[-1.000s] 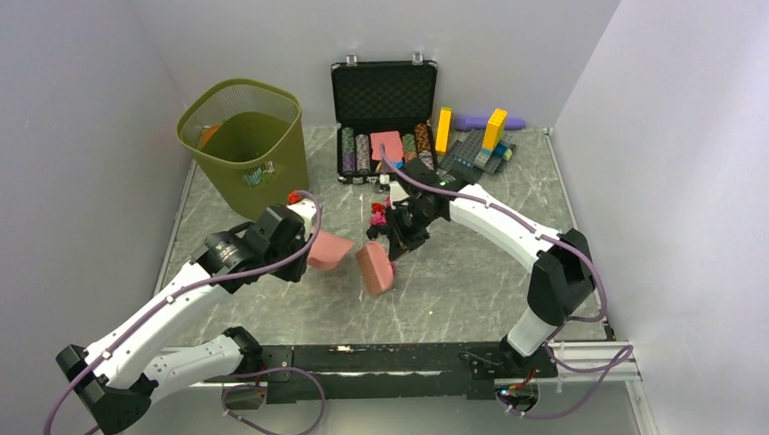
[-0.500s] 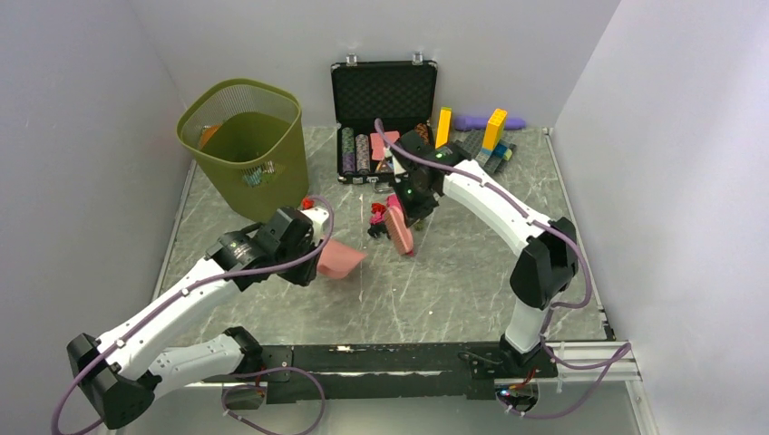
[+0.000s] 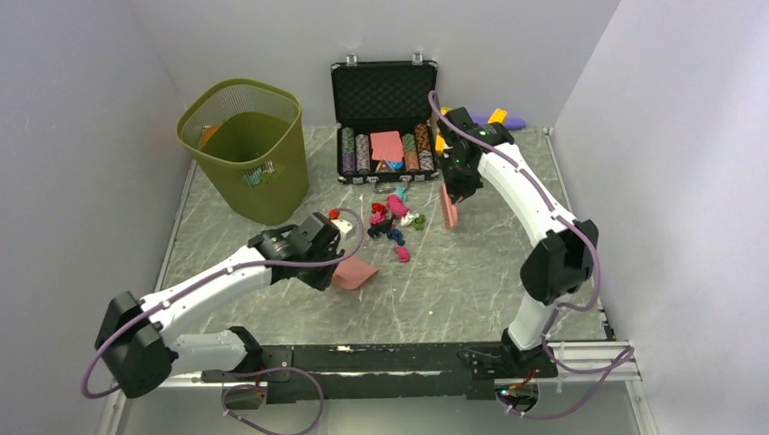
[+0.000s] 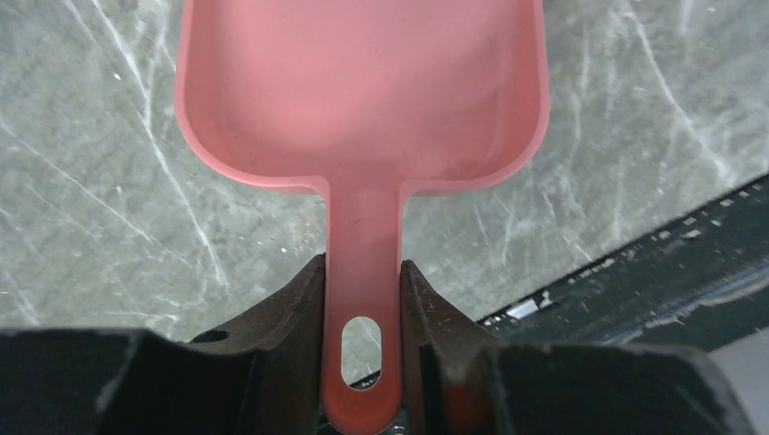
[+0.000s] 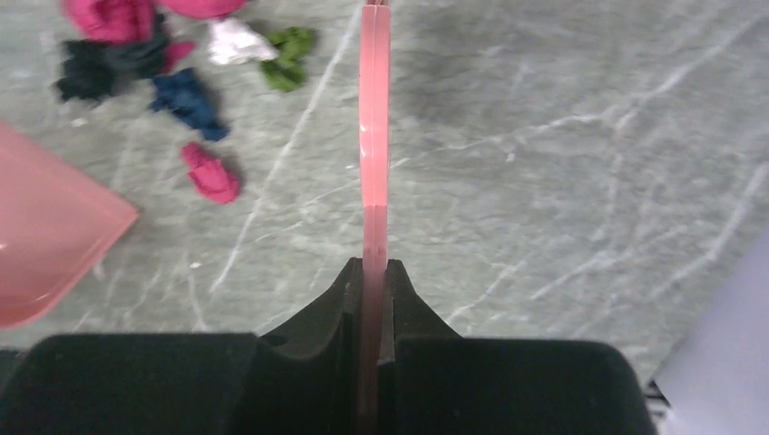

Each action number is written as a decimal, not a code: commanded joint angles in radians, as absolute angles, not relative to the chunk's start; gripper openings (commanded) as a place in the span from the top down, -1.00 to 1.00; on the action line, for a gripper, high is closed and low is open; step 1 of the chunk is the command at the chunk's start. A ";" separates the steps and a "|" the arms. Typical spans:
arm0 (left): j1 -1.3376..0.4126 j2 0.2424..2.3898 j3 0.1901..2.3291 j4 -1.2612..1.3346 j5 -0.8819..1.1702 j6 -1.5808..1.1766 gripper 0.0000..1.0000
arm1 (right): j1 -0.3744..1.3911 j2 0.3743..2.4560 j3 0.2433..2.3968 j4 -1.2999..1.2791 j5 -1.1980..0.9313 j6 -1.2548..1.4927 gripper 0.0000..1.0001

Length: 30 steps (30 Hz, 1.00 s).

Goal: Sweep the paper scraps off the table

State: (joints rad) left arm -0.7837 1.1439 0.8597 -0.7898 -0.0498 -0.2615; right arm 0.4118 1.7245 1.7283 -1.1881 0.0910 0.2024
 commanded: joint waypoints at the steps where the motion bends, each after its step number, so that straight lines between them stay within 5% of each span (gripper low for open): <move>1: -0.788 1.220 0.949 -0.779 -0.146 -0.201 1.00 | 0.414 1.857 1.871 -1.291 0.299 0.213 1.00; 15: -0.786 1.438 1.100 -0.767 -0.116 -0.125 1.00 | 0.528 2.251 2.239 -1.281 0.148 0.011 1.00; 30: -0.778 1.561 1.130 -0.719 -0.147 -0.131 1.00 | 0.677 2.153 2.121 -1.192 -0.199 -0.204 1.00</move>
